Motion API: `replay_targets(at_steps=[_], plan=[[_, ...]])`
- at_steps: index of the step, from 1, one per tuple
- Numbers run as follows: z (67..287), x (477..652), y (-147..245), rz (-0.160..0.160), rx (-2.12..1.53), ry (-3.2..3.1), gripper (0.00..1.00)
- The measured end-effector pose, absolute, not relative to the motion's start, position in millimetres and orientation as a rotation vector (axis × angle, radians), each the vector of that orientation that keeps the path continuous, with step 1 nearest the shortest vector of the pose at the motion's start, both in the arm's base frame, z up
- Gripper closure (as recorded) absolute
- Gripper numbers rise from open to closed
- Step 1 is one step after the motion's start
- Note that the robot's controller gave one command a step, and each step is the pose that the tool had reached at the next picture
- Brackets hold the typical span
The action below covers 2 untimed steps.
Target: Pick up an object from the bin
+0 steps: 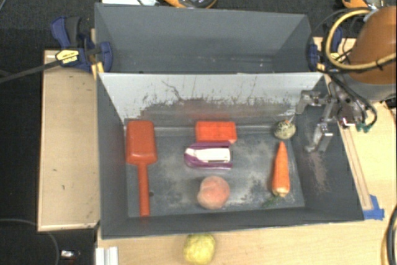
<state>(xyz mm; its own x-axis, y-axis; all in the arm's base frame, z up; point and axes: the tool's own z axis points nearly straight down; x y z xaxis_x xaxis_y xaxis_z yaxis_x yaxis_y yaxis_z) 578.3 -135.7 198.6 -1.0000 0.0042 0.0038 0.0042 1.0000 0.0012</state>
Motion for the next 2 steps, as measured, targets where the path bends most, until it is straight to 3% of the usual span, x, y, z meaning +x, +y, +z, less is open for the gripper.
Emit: replay_targets(at_steps=[1, 2], plan=[[203, 580.0, -135, 0.001, 0.002, -3.146, 0.00], [77, 581.4, -122, 0.002, 0.999, -2.983, 0.00]])
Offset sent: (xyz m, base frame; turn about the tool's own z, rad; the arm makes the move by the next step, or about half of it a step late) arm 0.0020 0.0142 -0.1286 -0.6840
